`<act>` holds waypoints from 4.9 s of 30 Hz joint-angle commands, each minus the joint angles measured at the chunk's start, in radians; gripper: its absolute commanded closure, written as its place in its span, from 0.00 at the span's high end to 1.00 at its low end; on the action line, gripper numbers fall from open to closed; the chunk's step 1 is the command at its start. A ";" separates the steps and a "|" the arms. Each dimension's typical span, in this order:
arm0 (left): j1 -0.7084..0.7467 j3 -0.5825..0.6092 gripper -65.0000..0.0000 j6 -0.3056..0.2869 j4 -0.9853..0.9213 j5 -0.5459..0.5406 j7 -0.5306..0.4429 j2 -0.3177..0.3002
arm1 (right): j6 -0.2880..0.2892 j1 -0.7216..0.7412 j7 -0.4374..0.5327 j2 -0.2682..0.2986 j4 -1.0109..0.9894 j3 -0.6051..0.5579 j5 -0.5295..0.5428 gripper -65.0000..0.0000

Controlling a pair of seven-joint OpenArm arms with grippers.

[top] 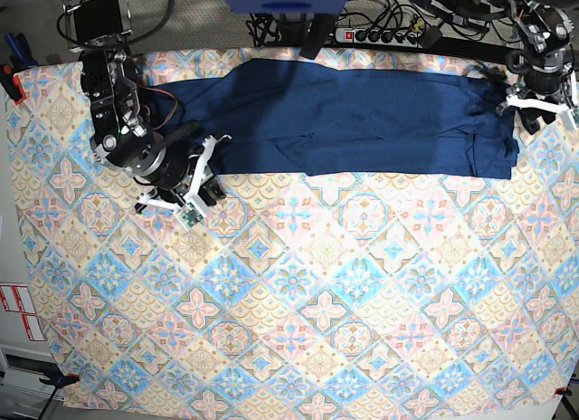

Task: Fold the T-shirt properly
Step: 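Release the sleeve and move the left gripper to the shirt's end, then grasp the end of the folded shirt strip with the left gripper, then fold the gripped end toward the right gripper over the strip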

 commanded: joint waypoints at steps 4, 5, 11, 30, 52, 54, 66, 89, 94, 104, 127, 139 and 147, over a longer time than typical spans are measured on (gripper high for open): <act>-0.012 -0.006 0.38 0.001 0.016 -0.003 -0.009 -0.011 | -0.002 0.007 0.021 0.005 0.020 0.006 0.010 0.13; -0.015 0.000 0.38 0.001 0.016 0.004 0.004 -0.013 | -0.002 0.007 0.021 0.005 0.020 0.005 0.010 0.13; -0.113 0.117 0.37 -0.005 -0.064 -0.003 0.301 -0.205 | -0.002 0.007 0.021 -0.013 0.020 0.005 0.010 0.13; -0.179 0.310 0.47 -0.007 -0.422 -0.199 0.376 -0.482 | -0.001 0.016 0.021 -0.016 0.020 0.009 0.010 0.13; -0.179 0.390 0.57 -0.005 -0.428 -0.190 0.372 -0.485 | -0.001 0.018 0.021 -0.016 0.020 0.012 0.010 0.13; -0.181 0.387 0.57 -0.005 -0.429 -0.190 0.370 -0.485 | -0.001 0.016 0.021 -0.016 0.020 0.012 0.010 0.13; -0.218 0.392 0.57 -0.005 -0.517 -0.070 0.268 -0.487 | -0.001 0.015 0.021 -0.016 0.021 0.009 0.010 0.13; -0.245 0.554 0.56 -0.007 -0.586 -0.081 0.248 -0.419 | -0.001 0.013 0.021 -0.016 0.021 0.012 0.010 0.13; -0.242 0.521 0.57 -0.007 -0.584 -0.082 0.246 -0.462 | -0.001 0.018 0.021 -0.016 0.020 0.012 0.010 0.13; -0.259 0.455 0.57 -0.007 -0.587 -0.072 0.246 -0.508 | -0.001 0.018 0.021 -0.016 0.020 0.012 0.010 0.13; -0.216 0.564 0.56 -0.039 -0.589 -0.082 0.252 -0.439 | -0.001 0.018 0.021 -0.012 0.021 0.014 0.010 0.13; -0.179 0.564 0.45 -0.064 -0.554 -0.084 0.251 -0.436 | -0.001 0.020 0.021 -0.012 0.020 0.014 0.010 0.13; -0.204 0.560 0.28 -0.064 -0.552 -0.085 0.244 -0.435 | -0.001 0.015 0.021 -0.012 0.020 0.014 0.010 0.13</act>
